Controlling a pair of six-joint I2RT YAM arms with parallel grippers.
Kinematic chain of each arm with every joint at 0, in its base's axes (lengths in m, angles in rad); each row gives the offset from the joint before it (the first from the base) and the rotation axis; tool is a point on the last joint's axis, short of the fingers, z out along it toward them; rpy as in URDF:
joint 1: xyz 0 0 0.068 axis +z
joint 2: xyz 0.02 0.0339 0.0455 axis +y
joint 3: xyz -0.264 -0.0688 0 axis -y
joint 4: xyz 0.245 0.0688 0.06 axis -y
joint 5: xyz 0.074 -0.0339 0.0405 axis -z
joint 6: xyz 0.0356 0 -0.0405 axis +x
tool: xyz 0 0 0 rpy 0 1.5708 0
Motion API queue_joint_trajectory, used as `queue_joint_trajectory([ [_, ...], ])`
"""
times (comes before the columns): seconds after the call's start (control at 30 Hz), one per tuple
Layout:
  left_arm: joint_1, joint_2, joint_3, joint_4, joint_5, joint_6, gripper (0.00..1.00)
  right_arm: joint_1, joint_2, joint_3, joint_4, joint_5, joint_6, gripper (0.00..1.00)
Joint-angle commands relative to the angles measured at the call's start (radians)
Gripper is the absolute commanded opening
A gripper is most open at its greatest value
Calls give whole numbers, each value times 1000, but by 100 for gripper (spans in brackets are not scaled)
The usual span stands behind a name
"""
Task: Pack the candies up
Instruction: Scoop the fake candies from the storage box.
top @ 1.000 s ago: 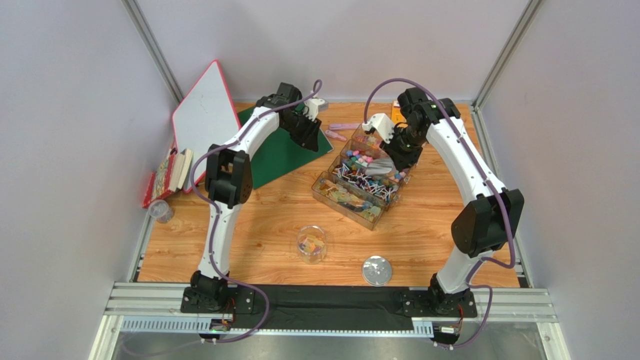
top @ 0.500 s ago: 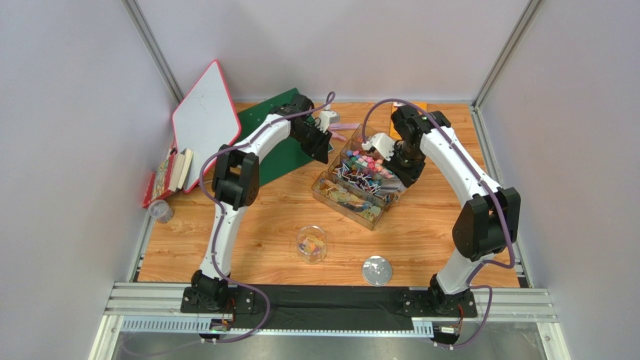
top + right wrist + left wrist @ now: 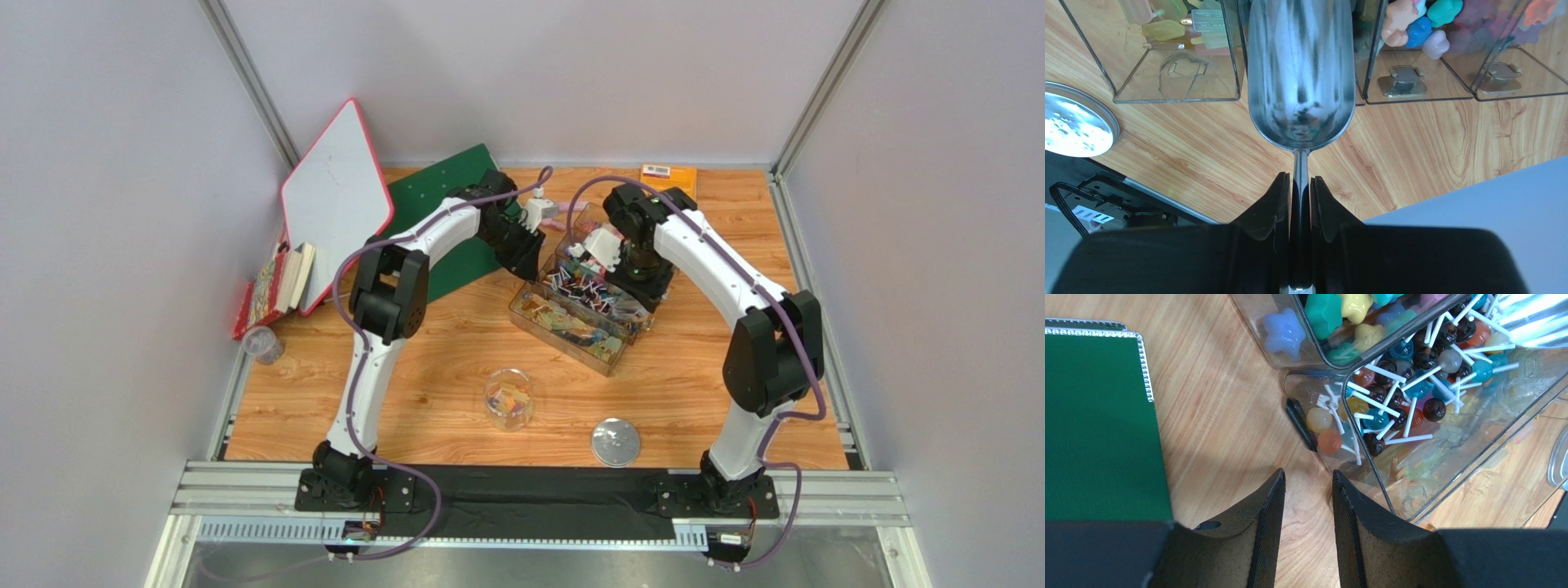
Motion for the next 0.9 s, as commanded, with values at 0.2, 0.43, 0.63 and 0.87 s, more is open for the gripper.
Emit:
queue_joint_trajectory([
  [0.2,-12,-59,-15,68,74,-15,41,44,118,53,-326,59,166,0],
  [0.43,-11,-51,-16,77,102,-27,41,53,206,148,-326,59,181,0],
  [0.63,-12,-46,-15,86,134,-38,41,67,281,233,-325,56,185,0],
  [0.87,-11,-42,-21,85,153,-48,41,87,359,306,-314,30,186,0],
])
